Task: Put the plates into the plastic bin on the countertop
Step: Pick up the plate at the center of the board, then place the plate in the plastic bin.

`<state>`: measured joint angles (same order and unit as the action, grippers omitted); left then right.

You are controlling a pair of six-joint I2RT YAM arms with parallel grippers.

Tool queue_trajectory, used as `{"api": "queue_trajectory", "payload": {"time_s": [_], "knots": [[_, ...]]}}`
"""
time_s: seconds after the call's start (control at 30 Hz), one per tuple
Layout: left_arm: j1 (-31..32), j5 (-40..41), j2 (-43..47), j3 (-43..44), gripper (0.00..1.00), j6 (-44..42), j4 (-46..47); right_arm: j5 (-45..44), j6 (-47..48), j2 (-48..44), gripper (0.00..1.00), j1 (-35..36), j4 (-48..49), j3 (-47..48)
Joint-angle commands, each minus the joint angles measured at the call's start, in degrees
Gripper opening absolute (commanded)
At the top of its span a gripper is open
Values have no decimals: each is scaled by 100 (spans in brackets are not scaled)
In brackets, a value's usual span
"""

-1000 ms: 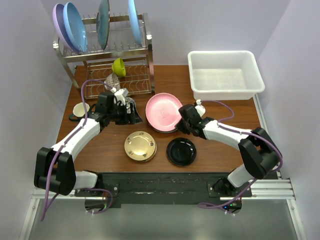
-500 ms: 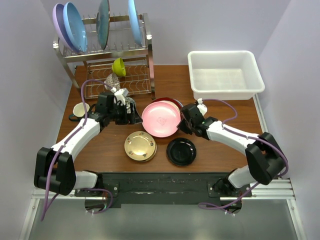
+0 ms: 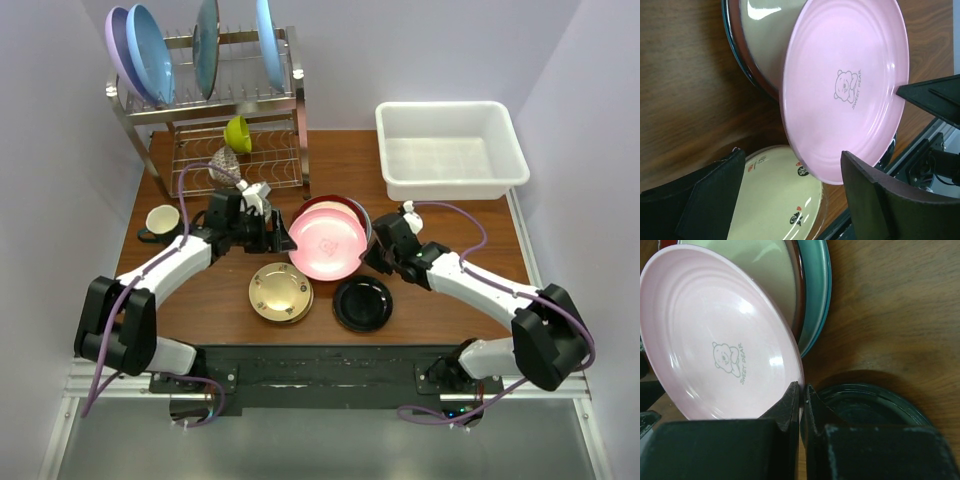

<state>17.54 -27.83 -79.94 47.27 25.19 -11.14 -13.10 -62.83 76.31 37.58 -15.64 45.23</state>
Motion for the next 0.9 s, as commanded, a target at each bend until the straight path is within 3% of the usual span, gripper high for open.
{"api": "queue_trajectory", "payload": {"time_s": [0.0, 0.1, 0.3, 0.37, 0.47, 0.5, 0.57, 0.67, 0.7, 0.87], "knots": [[118, -196, -65, -86, 80, 293, 559, 229, 69, -275, 0, 12, 481, -137], [171, -301, -127, -156, 72, 390, 743, 431, 60, -424, 0, 21, 806, -312], [285, -503, -171, -385, 44, 592, 1139, 739, 69, -608, 0, 30, 1061, -479], [320, -574, -223, -446, 39, 619, 1289, 765, 34, -758, 0, 21, 1115, -533], [346, -697, -224, -525, 20, 662, 1386, 800, 69, -829, 0, 30, 1098, -533], [347, -714, -197, -543, 7, 671, 1403, 844, 69, -837, 0, 21, 1089, -542], [355, -723, -127, -578, 0, 698, 1404, 888, 86, -890, 0, 30, 1176, -586], [364, -715, 4, -622, 0, 689, 1395, 976, 69, -1012, 22, 30, 1396, -787], [364, -715, 48, -631, 0, 689, 1395, 976, 43, -1048, 36, 30, 1406, -875], [364, -864, 268, -780, 0, 812, 1605, 950, 16, -1197, 57, 21, 1379, -1007]]}}
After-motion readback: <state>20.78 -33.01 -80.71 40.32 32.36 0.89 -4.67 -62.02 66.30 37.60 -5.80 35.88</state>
